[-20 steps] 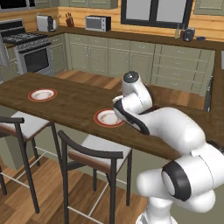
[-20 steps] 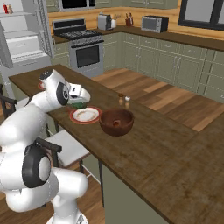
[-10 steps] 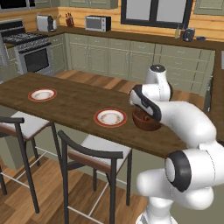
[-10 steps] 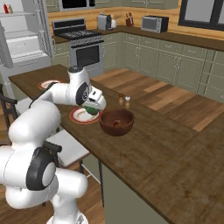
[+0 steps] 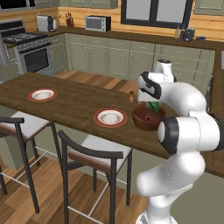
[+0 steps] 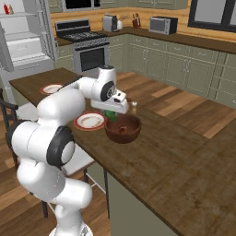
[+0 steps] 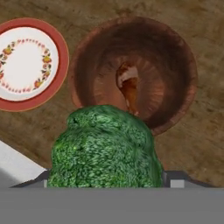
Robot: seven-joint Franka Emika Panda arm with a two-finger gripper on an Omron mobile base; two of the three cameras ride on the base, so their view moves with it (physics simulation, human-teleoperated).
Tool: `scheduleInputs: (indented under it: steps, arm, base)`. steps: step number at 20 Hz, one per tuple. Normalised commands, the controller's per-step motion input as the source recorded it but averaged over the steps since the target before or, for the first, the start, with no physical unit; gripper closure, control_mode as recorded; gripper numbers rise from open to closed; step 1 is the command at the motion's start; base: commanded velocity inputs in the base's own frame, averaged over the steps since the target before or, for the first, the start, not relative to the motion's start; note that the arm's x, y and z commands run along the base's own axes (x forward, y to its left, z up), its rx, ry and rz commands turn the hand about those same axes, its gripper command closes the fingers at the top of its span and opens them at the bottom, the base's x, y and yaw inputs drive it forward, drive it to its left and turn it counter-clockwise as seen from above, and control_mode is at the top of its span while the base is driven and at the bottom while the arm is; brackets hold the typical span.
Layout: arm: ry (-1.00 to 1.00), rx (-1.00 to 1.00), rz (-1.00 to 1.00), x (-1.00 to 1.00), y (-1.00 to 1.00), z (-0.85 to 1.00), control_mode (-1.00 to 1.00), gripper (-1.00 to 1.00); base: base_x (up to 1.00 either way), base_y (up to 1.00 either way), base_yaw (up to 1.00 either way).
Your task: Pick the chicken drumstick and broccoli from their plates and place them in the bowl. Then put the bowl in the fridge.
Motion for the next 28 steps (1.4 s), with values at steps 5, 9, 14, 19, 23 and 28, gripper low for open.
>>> scheduleInputs:
  steps: [5, 9, 14, 19, 23, 28]
  arm:
    - [0.0, 0.07, 0.11, 0.28, -0.27, -0.43, -1.0, 1.0]
    - [0.04, 0.02, 0.1, 0.28, -0.27, -0.51, -1.0, 1.0]
    - [0.04, 0.01, 0.08, 0.31, -0.15, -0.47, -1.0, 1.0]
    - [0.04, 0.0, 0.05, 0.37, -0.03, -0.36, -1.0, 1.0]
    - [0.01, 0.0, 0.04, 0.29, 0.0, -0.21, -1.0, 1.0]
    - [0.0, 0.0, 0.05, 0.32, 0.0, -0.31, -1.0, 1.0]
  base:
    - [0.0, 0.0, 0.0]
    - [0.0, 0.0, 0.0]
    - [0.0, 0.0, 0.0]
    - [0.0, 0.0, 0.0]
    - [0.0, 0.0, 0.0]
    - [0.0, 0.0, 0.0]
